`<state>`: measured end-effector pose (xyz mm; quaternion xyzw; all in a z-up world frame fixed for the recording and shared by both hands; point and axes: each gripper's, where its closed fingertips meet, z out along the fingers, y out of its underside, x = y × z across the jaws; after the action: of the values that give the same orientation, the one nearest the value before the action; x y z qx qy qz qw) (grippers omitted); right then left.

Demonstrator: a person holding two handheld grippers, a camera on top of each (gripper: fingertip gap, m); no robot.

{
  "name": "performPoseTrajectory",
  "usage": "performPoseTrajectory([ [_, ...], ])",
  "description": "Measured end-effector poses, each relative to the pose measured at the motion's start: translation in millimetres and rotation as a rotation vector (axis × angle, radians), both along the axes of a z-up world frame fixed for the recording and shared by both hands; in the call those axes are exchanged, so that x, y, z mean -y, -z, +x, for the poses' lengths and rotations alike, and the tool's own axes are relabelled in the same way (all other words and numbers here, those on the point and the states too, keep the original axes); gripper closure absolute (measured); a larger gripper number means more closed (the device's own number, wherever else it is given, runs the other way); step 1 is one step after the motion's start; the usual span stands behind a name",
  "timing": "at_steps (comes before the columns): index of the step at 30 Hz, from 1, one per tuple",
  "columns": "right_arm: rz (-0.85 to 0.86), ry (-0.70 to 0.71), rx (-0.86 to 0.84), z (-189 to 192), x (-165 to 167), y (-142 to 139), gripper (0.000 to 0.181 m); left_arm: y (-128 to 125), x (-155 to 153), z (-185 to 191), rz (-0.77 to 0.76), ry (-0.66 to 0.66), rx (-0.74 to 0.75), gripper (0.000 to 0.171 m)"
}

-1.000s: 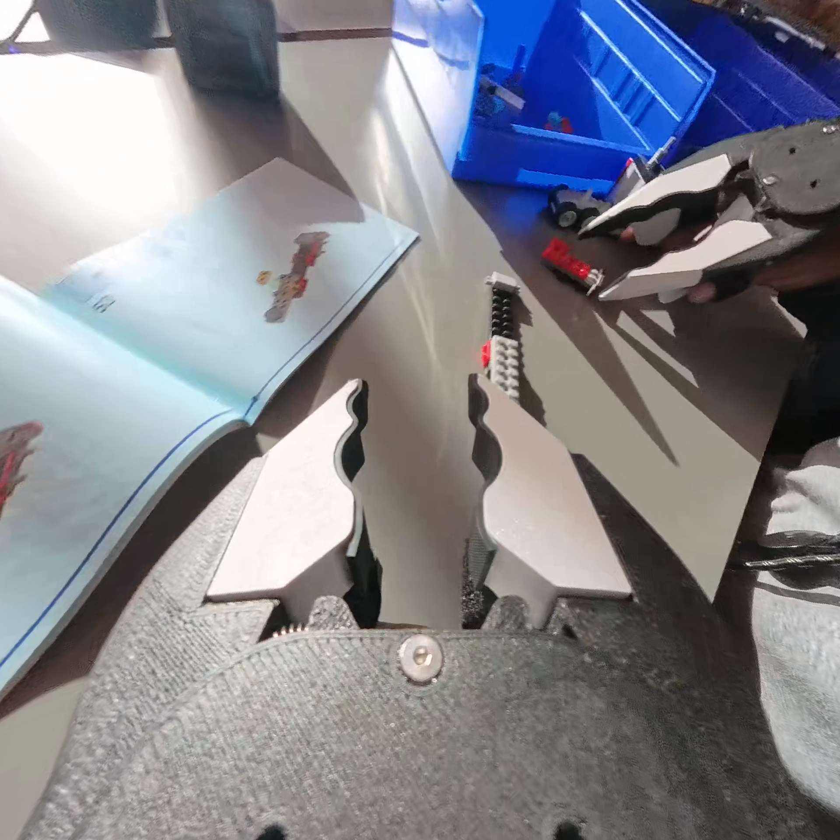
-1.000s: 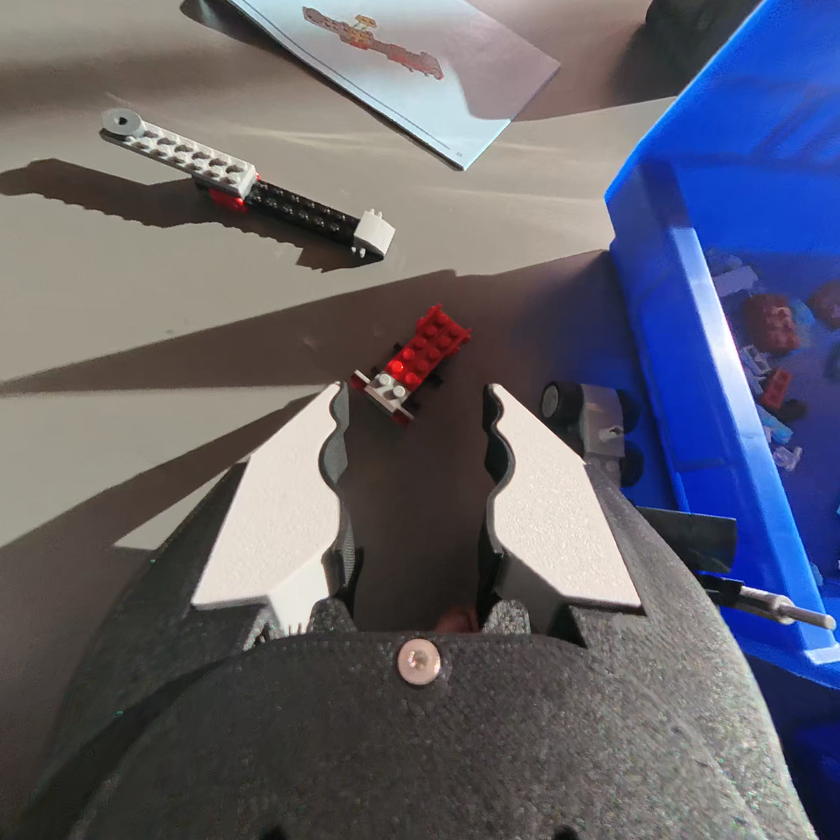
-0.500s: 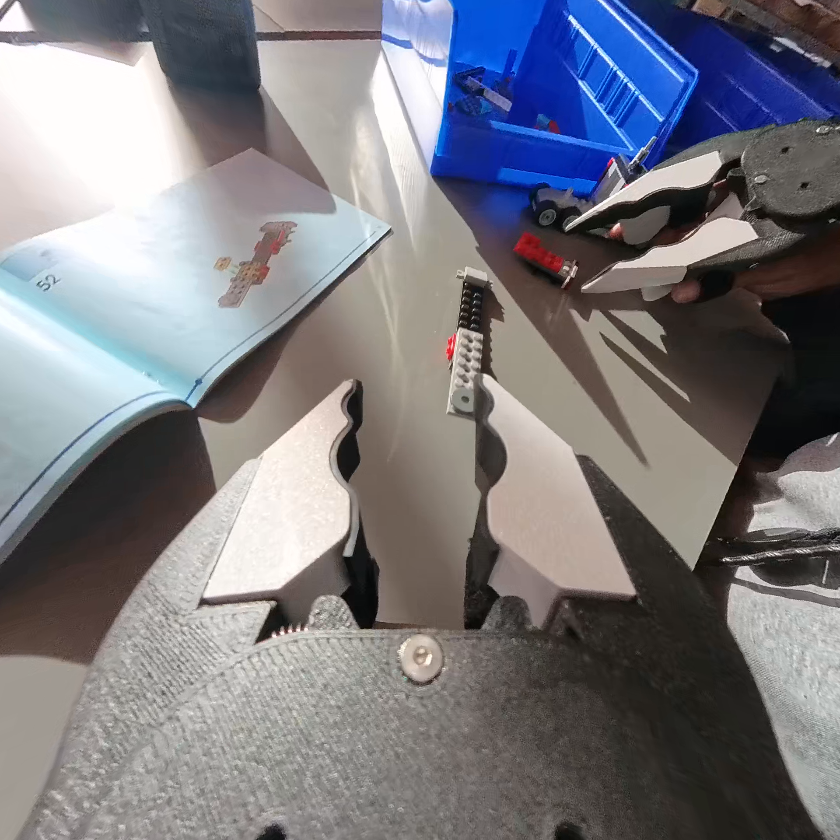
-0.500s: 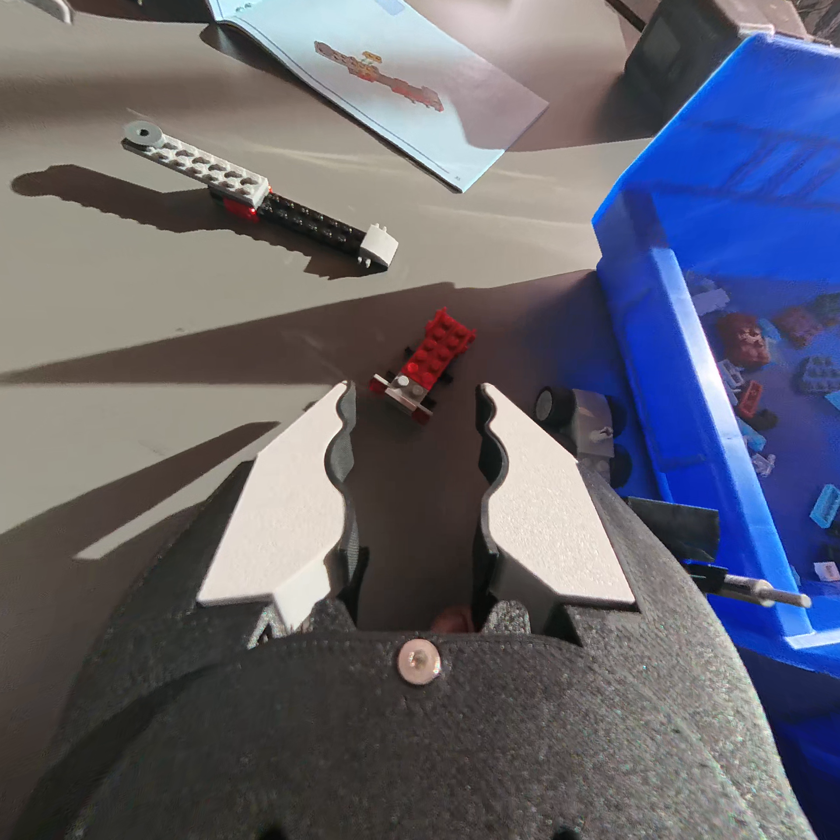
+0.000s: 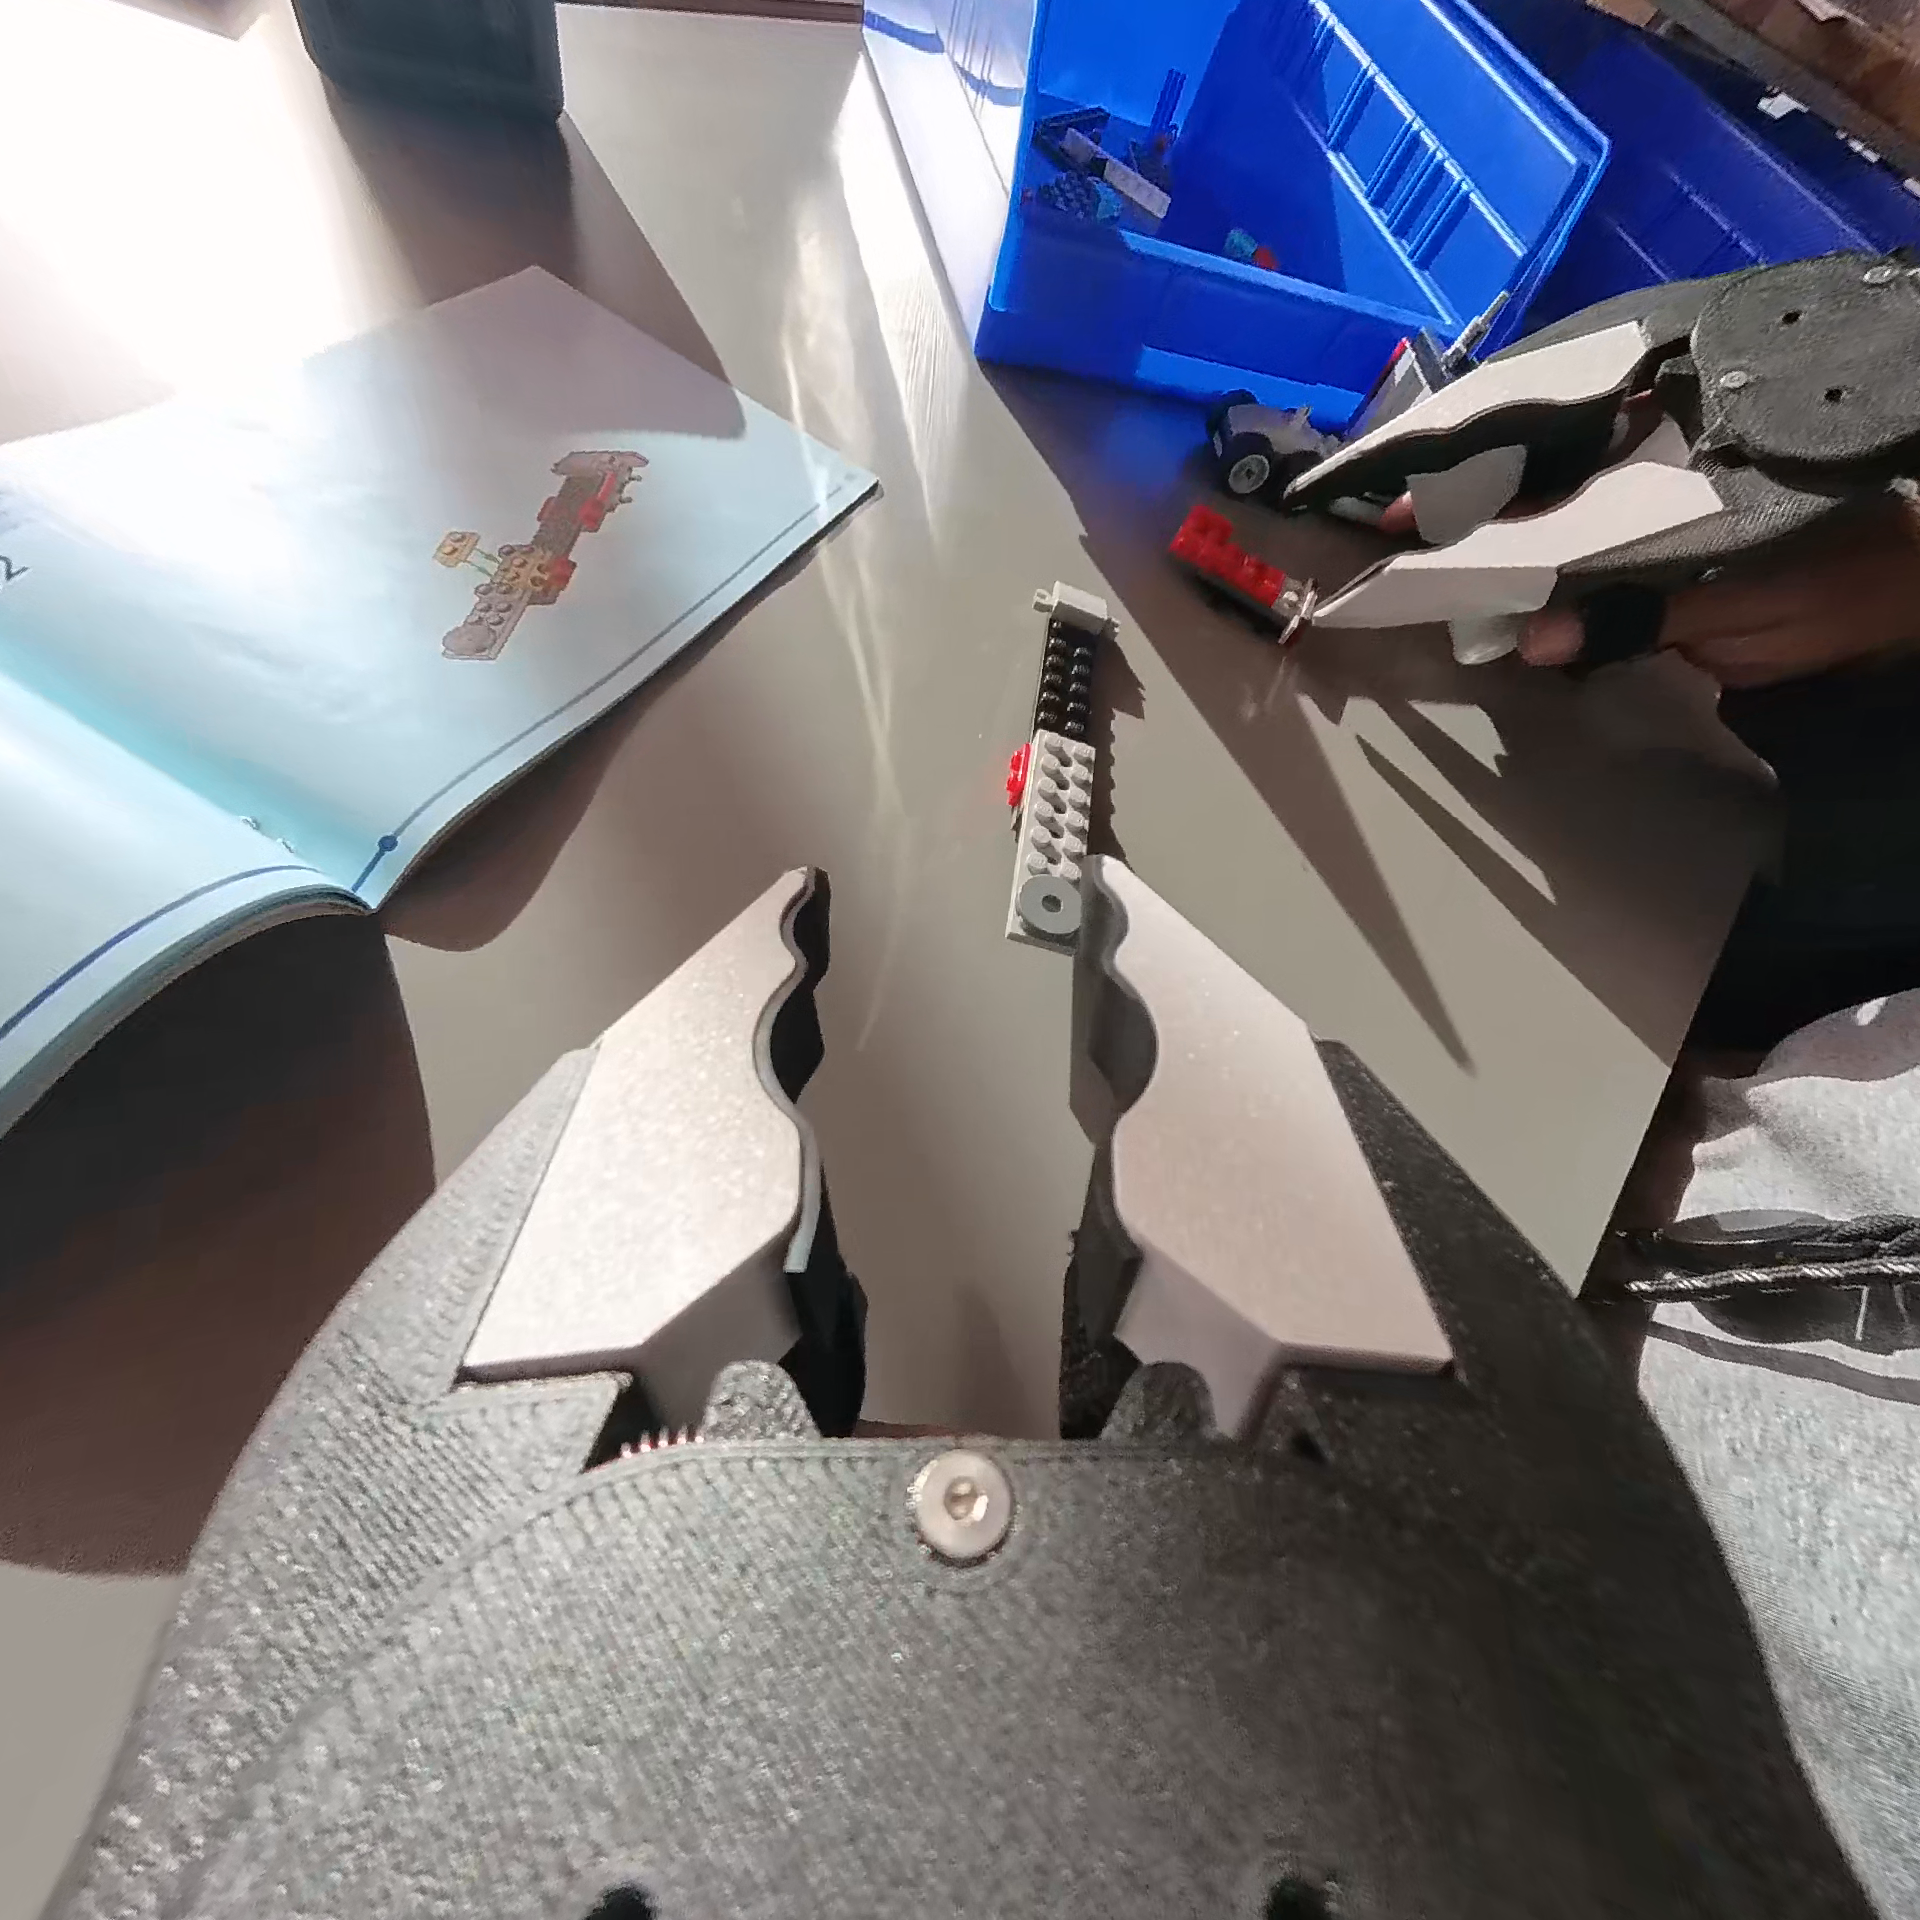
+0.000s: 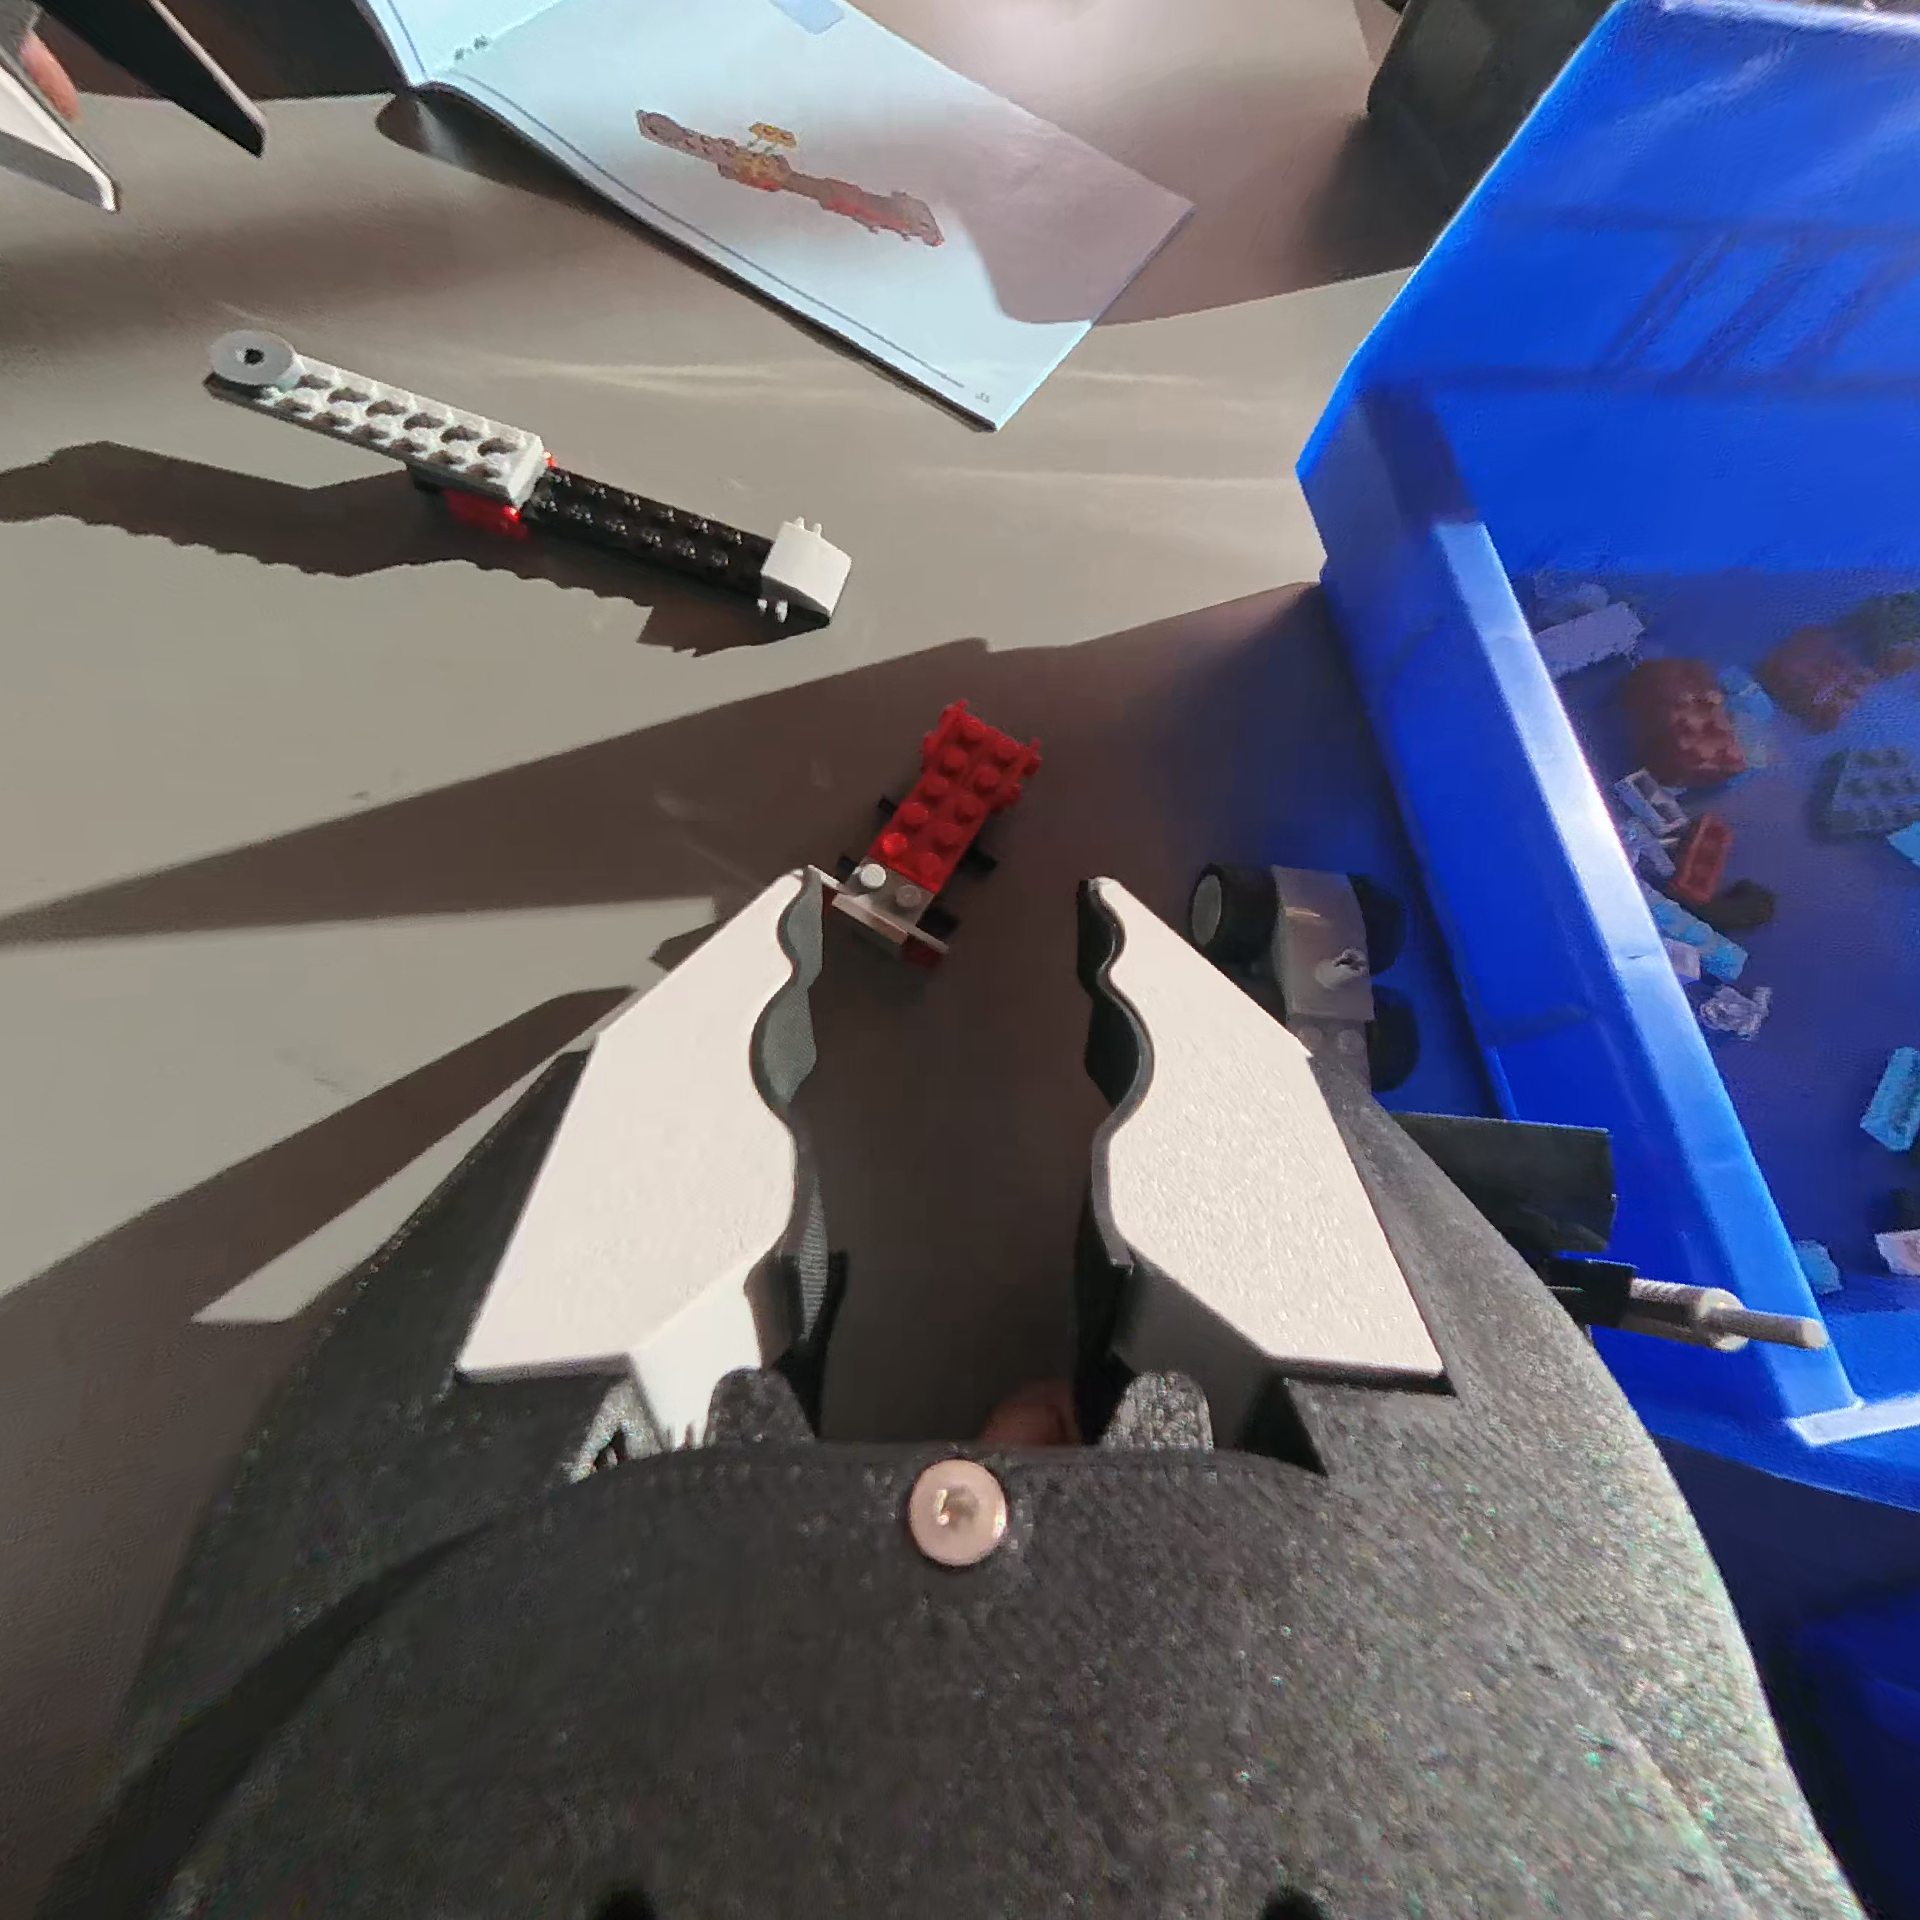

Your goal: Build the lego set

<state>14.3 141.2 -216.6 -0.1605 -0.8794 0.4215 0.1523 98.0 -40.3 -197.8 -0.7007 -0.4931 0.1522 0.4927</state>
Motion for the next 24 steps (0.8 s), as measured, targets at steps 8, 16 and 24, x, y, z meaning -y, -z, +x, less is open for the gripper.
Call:
performPoseTrajectory([
  [8,0.039,-0.095,-0.018,13.1,7.0,4.3,0.124,-1.8,-8.6,-2.8,-0.002,0.013,-0.012,0.121],
  [16,0.078,-0.037,-0.037,4.3,3.4,8.3,0.128,-8.7,-35.9,-19.9,-0.050,0.094,-0.034,0.121],
  [24,0.004,-0.001,-0.016,0.7,-0.9,-0.4,0.131,-12.1,-49.0,-28.3,-0.085,0.137,-0.032,0.121],
])
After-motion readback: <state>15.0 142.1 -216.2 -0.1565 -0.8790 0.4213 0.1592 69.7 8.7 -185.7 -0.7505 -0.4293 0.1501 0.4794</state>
